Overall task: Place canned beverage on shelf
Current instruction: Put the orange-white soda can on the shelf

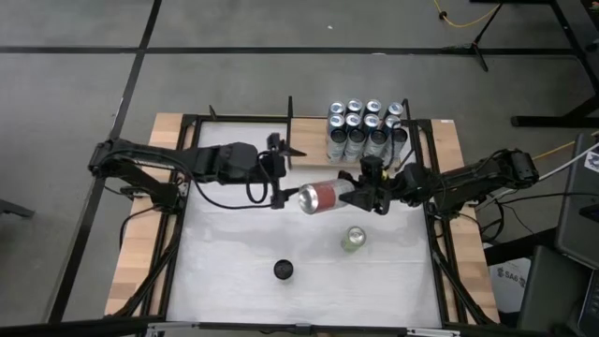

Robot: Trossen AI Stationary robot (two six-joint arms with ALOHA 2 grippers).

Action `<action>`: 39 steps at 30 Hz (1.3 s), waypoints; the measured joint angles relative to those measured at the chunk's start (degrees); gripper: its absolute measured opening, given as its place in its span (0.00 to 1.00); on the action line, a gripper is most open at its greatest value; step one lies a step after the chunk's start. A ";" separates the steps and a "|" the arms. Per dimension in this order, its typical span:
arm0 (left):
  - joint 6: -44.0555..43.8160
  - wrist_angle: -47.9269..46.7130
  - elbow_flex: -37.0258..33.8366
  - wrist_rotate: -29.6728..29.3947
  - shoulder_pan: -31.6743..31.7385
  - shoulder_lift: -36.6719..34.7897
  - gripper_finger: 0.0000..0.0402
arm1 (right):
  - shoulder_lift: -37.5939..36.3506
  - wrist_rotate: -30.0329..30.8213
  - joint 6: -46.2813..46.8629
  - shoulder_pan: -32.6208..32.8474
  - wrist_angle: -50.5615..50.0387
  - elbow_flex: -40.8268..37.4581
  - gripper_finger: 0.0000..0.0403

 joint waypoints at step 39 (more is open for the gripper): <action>-6.89 -19.23 -0.02 -4.18 0.37 -0.50 0.97 | 0.00 13.04 -15.31 -6.82 -94.66 15.21 0.75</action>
